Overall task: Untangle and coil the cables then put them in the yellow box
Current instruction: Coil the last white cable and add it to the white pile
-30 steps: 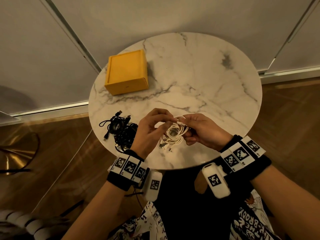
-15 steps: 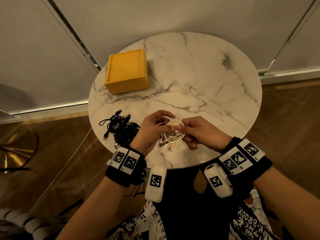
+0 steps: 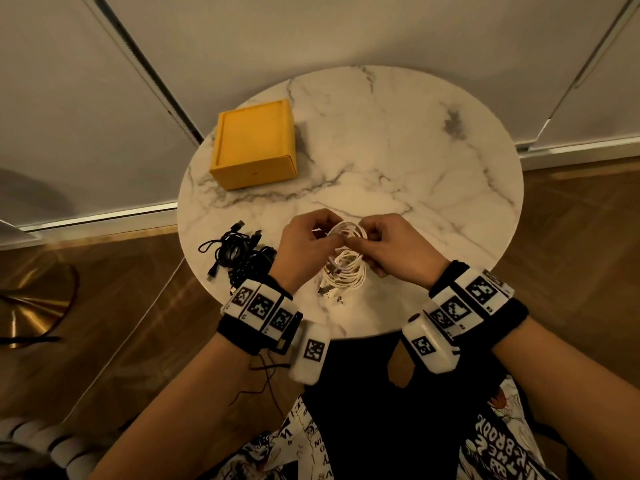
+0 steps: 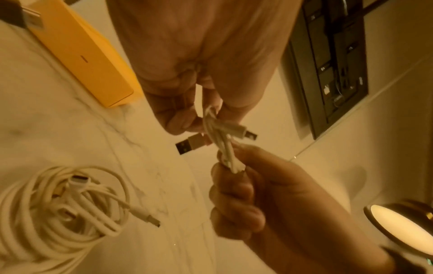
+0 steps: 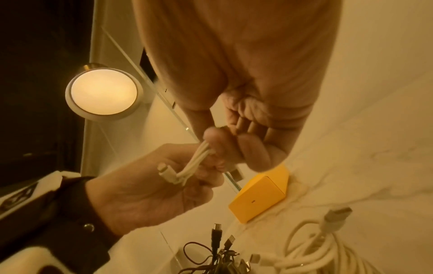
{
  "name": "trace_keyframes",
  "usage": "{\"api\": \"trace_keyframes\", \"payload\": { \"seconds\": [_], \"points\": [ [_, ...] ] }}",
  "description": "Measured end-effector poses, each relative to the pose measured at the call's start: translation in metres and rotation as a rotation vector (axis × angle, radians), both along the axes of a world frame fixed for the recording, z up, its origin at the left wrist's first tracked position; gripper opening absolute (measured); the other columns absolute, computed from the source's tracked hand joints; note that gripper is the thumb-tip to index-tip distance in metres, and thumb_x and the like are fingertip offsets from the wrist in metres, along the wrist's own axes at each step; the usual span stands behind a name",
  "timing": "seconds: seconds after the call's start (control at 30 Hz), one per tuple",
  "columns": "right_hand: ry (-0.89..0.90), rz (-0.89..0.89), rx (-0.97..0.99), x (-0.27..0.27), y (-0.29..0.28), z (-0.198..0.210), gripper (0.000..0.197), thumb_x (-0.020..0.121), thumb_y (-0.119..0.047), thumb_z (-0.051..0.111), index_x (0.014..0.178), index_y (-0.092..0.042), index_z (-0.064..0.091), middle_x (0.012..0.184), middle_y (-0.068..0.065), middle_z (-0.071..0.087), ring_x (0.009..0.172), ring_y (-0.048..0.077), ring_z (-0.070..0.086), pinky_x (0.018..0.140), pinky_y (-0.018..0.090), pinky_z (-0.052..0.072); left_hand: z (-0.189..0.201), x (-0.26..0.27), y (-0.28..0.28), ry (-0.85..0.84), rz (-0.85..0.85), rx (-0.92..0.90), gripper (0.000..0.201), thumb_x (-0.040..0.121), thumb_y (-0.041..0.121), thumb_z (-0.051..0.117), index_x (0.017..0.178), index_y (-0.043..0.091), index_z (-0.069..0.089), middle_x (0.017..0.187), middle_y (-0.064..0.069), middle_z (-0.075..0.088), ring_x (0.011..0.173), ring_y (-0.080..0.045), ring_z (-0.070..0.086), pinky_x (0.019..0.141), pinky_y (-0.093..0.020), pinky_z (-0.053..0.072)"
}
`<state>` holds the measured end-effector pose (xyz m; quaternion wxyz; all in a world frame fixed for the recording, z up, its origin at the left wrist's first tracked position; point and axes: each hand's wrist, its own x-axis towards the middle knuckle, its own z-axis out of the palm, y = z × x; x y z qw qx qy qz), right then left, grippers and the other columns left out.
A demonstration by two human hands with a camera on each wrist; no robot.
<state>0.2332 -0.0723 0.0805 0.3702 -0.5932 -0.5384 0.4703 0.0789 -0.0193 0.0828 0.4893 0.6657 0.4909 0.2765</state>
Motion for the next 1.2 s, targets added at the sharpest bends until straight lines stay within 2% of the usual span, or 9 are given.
{"api": "trace_keyframes", "payload": {
  "seconds": [0.13,0.27,0.4,0.53,0.7,0.77,0.83,1.0,1.2],
  "points": [
    [0.206,-0.004,-0.085,0.005,0.001,-0.007,0.028,0.095,-0.017,0.057,0.089,0.011,0.06,0.05,0.009,0.051,0.035,0.017,0.045,0.037,0.023,0.034,0.004,-0.005,-0.001,-0.207,-0.002,-0.258,0.021,0.085,-0.005,0.056,0.095,0.005,0.071,0.064,-0.006,0.062,0.053,-0.014,0.055,0.048,-0.023,0.042],
    [0.274,0.003,-0.144,0.002,0.0,-0.012,0.023,0.096,-0.016,0.056,0.09,0.005,0.061,0.044,0.003,0.054,0.033,0.016,0.048,0.036,0.021,0.035,0.0,-0.012,-0.006,-0.391,0.066,-0.438,0.018,0.089,0.001,0.058,0.101,0.005,0.072,0.075,-0.002,0.07,0.062,-0.011,0.063,0.054,-0.02,0.046],
    [0.33,-0.005,-0.15,-0.003,0.005,-0.009,0.024,0.099,-0.018,0.051,0.08,-0.005,0.059,0.045,0.002,0.056,0.033,0.016,0.051,0.036,0.022,0.037,-0.01,-0.012,-0.01,-0.428,0.186,-0.38,0.02,0.09,0.004,0.06,0.106,0.008,0.072,0.073,0.0,0.069,0.054,-0.007,0.053,0.045,-0.019,0.036],
    [0.42,-0.022,-0.154,-0.007,0.003,-0.012,0.028,0.099,-0.022,0.049,0.083,-0.002,0.06,0.049,0.007,0.055,0.035,0.02,0.05,0.04,0.025,0.038,-0.016,-0.01,-0.018,-0.42,0.223,-0.245,0.02,0.091,0.004,0.06,0.106,0.008,0.072,0.063,0.003,0.067,0.051,-0.006,0.052,0.042,-0.019,0.036],
    [0.491,-0.032,-0.122,-0.012,-0.006,-0.019,0.032,0.099,-0.025,0.048,0.082,-0.004,0.063,0.051,0.012,0.053,0.037,0.022,0.048,0.042,0.027,0.036,-0.017,-0.006,-0.033,-0.438,0.285,-0.155,0.019,0.09,0.004,0.06,0.104,0.001,0.072,0.078,-0.014,0.069,0.052,-0.01,0.057,0.043,-0.018,0.04],
    [0.453,-0.049,-0.068,-0.014,-0.009,-0.021,0.029,0.098,-0.024,0.05,0.083,-0.004,0.065,0.056,0.018,0.053,0.037,0.021,0.046,0.041,0.028,0.036,-0.017,-0.007,-0.038,-0.453,0.288,-0.163,0.021,0.09,0.016,0.063,0.102,0.003,0.074,0.078,-0.016,0.07,0.054,-0.013,0.058,0.043,-0.02,0.039],
    [0.361,-0.069,-0.017,-0.015,-0.012,-0.022,0.027,0.097,-0.022,0.052,0.08,-0.005,0.065,0.055,0.017,0.053,0.037,0.02,0.046,0.041,0.029,0.037,-0.018,-0.007,-0.04,-0.44,0.295,-0.168,0.026,0.085,0.025,0.065,0.098,0.005,0.075,0.074,-0.013,0.071,0.052,-0.013,0.059,0.043,-0.02,0.039],
    [0.15,-0.114,0.041,-0.015,-0.017,-0.025,0.028,0.097,-0.019,0.054,0.075,-0.004,0.064,0.045,0.003,0.055,0.037,0.015,0.049,0.045,0.024,0.04,-0.017,-0.009,-0.033,-0.413,0.267,-0.182,0.007,0.083,0.003,0.069,0.088,0.005,0.073,0.071,-0.004,0.073,0.06,-0.011,0.066,0.049,-0.018,0.046],
    [0.192,-0.106,0.015,-0.018,-0.022,-0.019,0.031,0.097,-0.018,0.052,0.069,-0.011,0.062,0.047,0.006,0.058,0.038,0.016,0.052,0.046,0.025,0.039,-0.01,-0.017,-0.03,0.092,0.036,0.336,0.008,0.085,0.016,0.071,0.092,0.018,0.075,0.078,0.01,0.073,0.066,-0.003,0.063,0.055,-0.012,0.045]
  ]
}}
